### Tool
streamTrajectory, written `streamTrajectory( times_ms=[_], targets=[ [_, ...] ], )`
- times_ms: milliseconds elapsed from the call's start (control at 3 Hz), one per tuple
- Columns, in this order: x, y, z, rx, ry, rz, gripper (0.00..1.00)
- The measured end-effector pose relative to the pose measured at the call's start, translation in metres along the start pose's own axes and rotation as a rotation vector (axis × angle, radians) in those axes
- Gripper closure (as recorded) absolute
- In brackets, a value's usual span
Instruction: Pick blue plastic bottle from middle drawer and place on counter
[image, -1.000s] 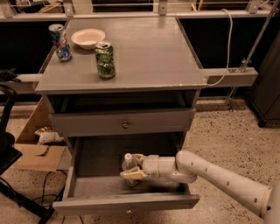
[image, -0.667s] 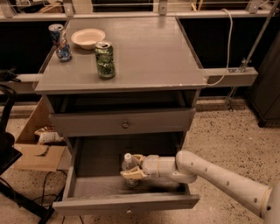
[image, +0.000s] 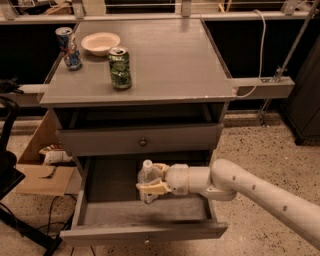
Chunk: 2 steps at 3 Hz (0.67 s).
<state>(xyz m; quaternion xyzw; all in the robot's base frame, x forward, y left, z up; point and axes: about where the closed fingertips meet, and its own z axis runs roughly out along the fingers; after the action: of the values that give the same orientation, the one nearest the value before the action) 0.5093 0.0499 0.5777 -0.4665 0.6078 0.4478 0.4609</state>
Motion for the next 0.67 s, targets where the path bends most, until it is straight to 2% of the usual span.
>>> streamTrajectory(
  times_ms=[333, 667],
  targets=[
    [-0.135, 0.025, -0.036, 0.013, -0.024, -0.029, 1.0],
    [-0.222, 0.017, -0.067, 0.074, -0.031, -0.027, 1.0]
  ],
)
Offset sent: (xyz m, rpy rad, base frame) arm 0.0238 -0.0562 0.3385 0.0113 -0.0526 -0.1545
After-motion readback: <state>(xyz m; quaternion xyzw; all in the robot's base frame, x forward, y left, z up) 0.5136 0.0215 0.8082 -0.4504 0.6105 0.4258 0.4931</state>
